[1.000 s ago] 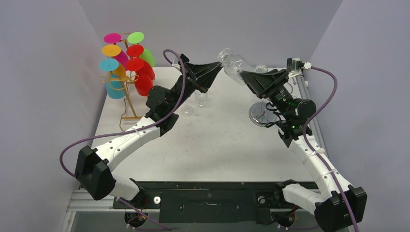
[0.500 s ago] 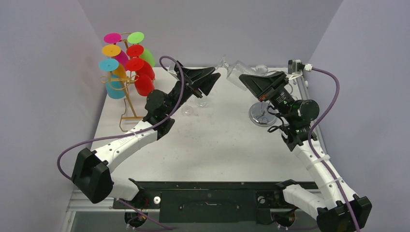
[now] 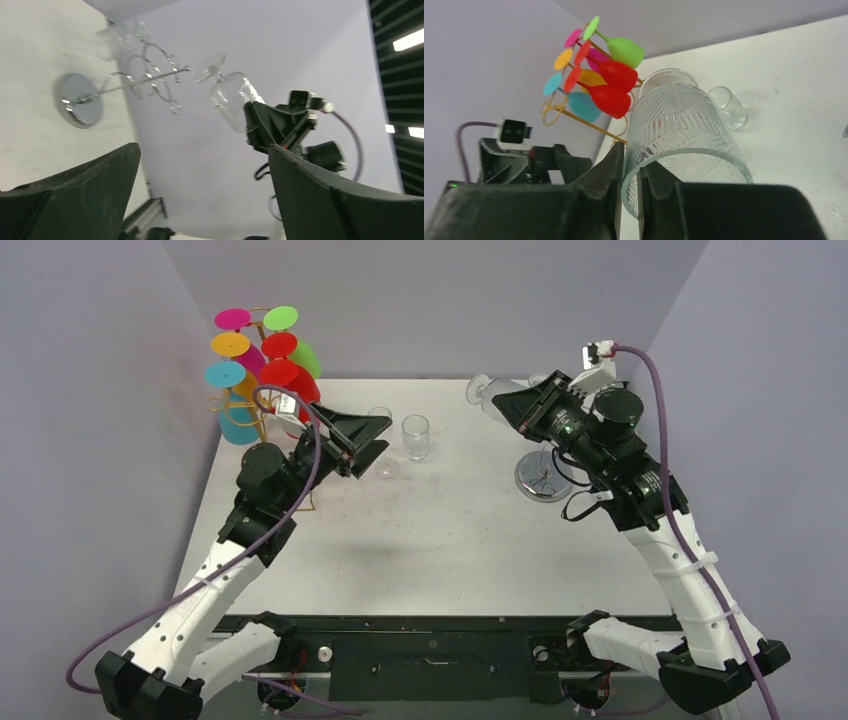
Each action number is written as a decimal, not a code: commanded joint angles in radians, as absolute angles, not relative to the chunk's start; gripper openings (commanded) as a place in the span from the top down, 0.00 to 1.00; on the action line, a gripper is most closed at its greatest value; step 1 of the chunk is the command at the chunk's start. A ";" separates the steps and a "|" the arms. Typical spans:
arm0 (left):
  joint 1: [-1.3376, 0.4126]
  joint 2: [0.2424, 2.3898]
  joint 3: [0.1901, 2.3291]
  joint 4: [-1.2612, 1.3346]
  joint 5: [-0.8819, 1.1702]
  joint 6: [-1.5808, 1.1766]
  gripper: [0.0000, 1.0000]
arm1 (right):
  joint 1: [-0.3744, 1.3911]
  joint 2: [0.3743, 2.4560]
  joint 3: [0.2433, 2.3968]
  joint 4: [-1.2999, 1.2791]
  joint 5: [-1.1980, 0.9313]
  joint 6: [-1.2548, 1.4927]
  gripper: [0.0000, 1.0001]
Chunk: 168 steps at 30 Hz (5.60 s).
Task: Take the wine glass off the wine glass rack
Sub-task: Place the wine glass at the center of the board, then pick up the wine glass from the wine rack.
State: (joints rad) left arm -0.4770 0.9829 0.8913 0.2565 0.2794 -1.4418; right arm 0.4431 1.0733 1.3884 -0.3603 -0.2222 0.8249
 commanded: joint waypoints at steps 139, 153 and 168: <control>-0.606 1.990 2.179 -0.071 0.220 -0.885 0.00 | 0.192 1.163 1.628 -0.893 0.229 0.660 0.27; -0.650 2.416 2.541 0.015 0.186 -1.025 0.33 | 0.148 1.147 1.624 -0.918 0.200 0.645 0.28; -0.692 2.573 2.576 0.155 0.187 -1.093 0.44 | 0.137 1.049 1.563 -0.950 0.191 0.624 0.28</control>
